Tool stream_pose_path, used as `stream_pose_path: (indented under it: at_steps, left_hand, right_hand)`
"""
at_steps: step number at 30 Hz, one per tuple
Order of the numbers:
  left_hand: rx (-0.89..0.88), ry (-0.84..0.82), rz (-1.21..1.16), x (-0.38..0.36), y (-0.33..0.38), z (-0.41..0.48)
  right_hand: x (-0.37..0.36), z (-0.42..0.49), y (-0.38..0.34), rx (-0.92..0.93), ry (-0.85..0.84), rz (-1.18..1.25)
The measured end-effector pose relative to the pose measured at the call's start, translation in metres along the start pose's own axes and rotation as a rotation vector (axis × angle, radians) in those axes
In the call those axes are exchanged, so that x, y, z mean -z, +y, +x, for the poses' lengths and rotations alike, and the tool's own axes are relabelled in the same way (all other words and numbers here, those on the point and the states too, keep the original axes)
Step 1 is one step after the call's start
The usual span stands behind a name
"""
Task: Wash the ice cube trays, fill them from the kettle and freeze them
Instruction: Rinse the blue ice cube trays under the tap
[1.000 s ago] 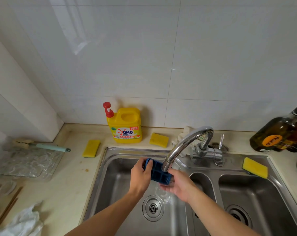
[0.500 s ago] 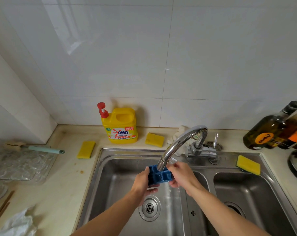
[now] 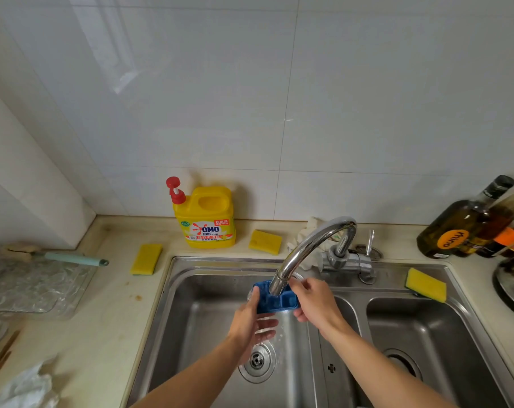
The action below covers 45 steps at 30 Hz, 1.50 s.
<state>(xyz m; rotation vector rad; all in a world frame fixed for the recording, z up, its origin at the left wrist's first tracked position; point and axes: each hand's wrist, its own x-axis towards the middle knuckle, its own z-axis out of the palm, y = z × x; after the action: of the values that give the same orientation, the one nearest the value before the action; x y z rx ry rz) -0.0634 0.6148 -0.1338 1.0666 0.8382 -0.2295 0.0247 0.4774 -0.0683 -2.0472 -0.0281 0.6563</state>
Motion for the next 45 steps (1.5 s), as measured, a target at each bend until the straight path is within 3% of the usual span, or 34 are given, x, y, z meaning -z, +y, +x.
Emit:
stream_pose_path:
  at_steps: [5,10,15,21,27,31,40,45]
  left_hand:
    - [-0.071,-0.019,-0.098,-0.007,0.0,-0.004]
    - [-0.009,0.059,-0.375,-0.027,0.01,-0.004]
    - [-0.023,0.167,-0.421,-0.027,0.021,0.0]
    - [-0.25,0.204,0.058,-0.003,0.025,0.002]
    - [-0.394,0.264,0.526,0.0,0.032,0.001]
    - [-0.395,0.278,0.612,0.0,0.033,0.003]
    - [-0.255,0.223,0.491,0.012,0.033,0.008]
    - [-0.302,0.153,0.624,0.009,0.034,0.008]
  right_hand:
    - [-0.004,-0.003,-0.003,0.019,0.046,0.074]
    - [-0.022,-0.012,0.0,0.074,0.137,0.197]
    - [-0.034,-0.013,0.007,0.061,0.101,0.205]
    - [-0.026,-0.002,0.02,-0.059,-0.115,0.1]
    - [-0.035,0.0,0.024,-0.145,-0.153,-0.002]
    - [-0.042,-0.001,0.025,-0.089,-0.168,-0.074]
    - [-0.028,0.005,0.017,-0.092,-0.162,-0.017]
    - [-0.031,0.009,0.016,-0.092,-0.13,-0.091]
